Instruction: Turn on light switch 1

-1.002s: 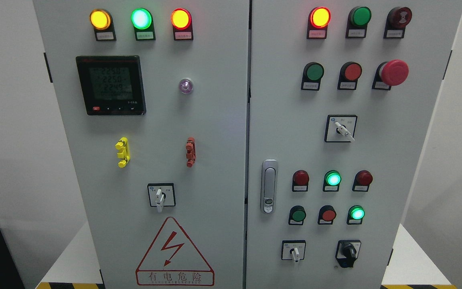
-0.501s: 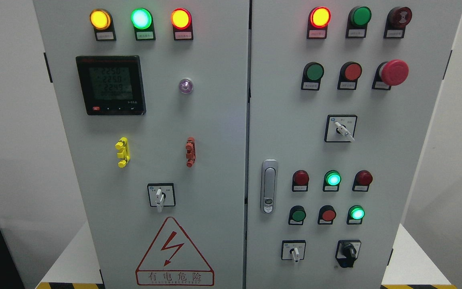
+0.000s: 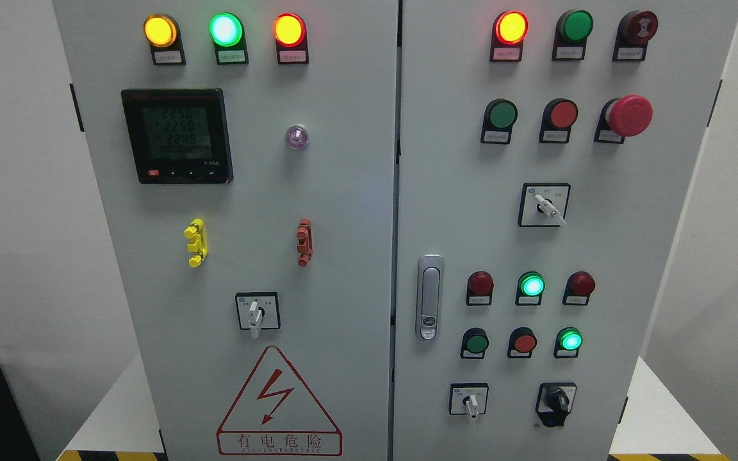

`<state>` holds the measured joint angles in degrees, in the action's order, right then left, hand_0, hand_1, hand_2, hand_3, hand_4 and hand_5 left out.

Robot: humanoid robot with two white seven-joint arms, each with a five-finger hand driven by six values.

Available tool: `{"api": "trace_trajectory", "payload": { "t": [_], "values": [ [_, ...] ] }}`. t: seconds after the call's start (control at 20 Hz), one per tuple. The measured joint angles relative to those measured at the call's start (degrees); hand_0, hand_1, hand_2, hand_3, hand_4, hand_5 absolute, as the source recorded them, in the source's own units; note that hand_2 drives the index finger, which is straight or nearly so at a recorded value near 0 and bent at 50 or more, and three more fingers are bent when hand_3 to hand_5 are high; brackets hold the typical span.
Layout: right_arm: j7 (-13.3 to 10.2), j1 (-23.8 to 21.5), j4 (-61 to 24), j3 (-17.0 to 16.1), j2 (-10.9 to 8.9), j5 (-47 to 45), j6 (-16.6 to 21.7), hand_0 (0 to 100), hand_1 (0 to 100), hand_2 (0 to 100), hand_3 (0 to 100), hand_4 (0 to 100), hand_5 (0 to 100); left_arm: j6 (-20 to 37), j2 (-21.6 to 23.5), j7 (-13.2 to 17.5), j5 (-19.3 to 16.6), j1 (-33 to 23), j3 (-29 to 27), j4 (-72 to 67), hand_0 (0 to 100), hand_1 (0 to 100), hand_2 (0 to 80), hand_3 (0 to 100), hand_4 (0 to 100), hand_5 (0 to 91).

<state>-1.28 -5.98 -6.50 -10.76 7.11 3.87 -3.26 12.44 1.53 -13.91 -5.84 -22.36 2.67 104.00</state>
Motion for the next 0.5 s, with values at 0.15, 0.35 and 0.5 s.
{"api": "trace_trajectory", "payload": {
  "t": [0.15, 0.35, 0.5],
  "values": [
    [0.0, 0.0, 0.0, 0.0, 0.00, 0.0, 0.0, 0, 0, 0, 0, 0, 0, -2.3, -0.4, -2.1, -1.1, 0.8, 1.4, 2.1, 35, 43, 46.3, 74, 87, 57.8],
    [-0.1, 0.0, 0.0, 0.0, 0.00, 0.0, 0.0, 0, 0, 0, 0, 0, 0, -5.2, -0.7, -3.4, -2.3, 2.4, 3.0, 4.0, 32, 45, 46.6, 74, 88, 59.6],
    [-0.2, 0.0, 0.0, 0.0, 0.00, 0.0, 0.0, 0, 0, 0, 0, 0, 0, -7.5, -0.9, -3.7, -3.1, 4.2, 3.9, 5.1, 31, 47, 46.5, 75, 88, 62.3]
  ]
}}
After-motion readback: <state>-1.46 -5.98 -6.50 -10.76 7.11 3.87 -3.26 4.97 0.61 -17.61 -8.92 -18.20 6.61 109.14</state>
